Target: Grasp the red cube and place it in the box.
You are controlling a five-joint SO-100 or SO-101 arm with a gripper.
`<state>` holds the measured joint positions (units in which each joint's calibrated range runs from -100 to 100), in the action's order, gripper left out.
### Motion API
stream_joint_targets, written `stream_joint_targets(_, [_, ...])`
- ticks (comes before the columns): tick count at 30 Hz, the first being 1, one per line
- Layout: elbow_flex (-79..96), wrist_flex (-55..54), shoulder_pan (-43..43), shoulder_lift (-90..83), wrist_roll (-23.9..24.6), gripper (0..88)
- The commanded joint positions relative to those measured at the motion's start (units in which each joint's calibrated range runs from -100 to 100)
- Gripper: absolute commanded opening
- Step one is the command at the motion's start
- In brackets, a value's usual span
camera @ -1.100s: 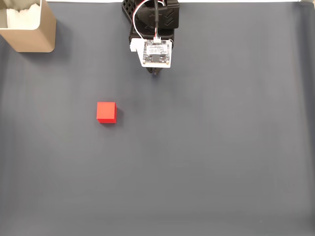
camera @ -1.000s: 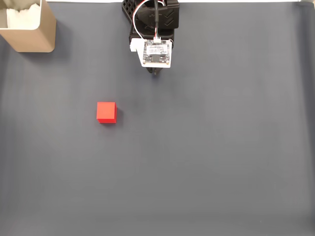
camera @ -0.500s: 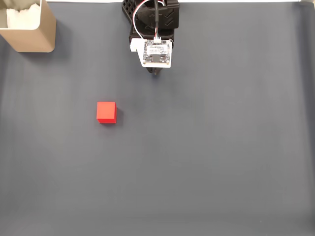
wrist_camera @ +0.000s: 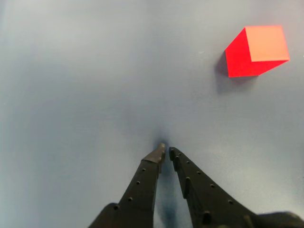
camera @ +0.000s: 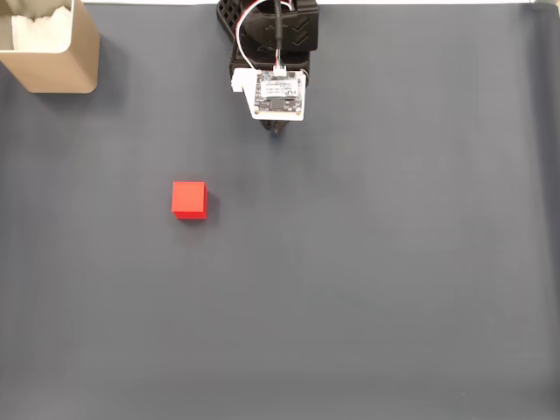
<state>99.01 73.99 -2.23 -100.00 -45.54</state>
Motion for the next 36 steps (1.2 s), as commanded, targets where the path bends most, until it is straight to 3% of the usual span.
stream_joint_targets(1, [0.8, 1.1, 0.3, 0.2, -0.2, 0.2])
stream_joint_targets(36, [0.8, 1.3, 0.2, 0.2, -1.6, 0.0])
